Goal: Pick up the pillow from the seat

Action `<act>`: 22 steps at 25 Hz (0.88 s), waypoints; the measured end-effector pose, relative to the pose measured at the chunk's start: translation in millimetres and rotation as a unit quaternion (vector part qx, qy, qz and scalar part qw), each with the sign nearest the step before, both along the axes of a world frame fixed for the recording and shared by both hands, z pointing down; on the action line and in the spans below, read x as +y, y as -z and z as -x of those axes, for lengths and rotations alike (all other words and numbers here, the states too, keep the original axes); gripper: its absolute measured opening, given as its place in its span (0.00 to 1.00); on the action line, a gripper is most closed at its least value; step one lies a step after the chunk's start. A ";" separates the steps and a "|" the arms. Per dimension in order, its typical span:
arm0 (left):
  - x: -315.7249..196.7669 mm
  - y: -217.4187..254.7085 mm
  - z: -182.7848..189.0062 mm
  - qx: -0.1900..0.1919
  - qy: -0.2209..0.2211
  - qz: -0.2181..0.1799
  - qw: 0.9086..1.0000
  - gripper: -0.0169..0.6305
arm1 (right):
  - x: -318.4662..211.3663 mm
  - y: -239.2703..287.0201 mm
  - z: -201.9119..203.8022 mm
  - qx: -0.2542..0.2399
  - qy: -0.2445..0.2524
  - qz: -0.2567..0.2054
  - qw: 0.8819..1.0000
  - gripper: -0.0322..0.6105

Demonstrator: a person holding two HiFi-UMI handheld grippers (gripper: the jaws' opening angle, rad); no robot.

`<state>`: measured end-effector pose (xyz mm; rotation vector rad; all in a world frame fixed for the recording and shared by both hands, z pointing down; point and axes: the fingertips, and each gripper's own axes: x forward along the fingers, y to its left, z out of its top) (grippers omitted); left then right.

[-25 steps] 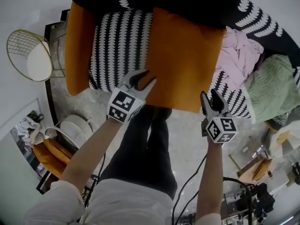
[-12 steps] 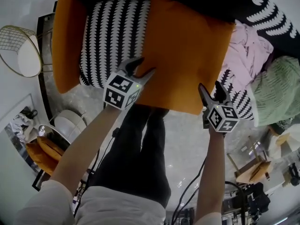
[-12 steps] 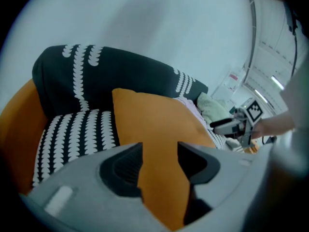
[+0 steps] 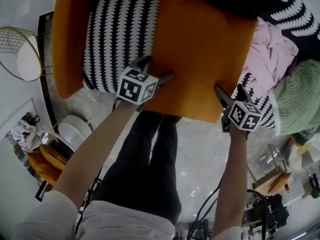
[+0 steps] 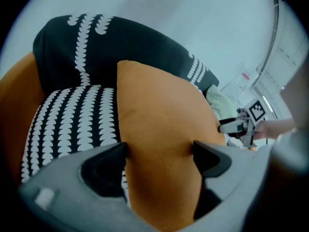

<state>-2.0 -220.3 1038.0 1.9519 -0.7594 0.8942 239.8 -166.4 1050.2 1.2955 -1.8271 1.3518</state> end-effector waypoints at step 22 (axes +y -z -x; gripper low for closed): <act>3.7 36.5 -21.2 0.034 -0.054 -0.007 0.998 0.24 | -2.4 37.4 29.8 -0.029 0.035 0.007 0.999 0.33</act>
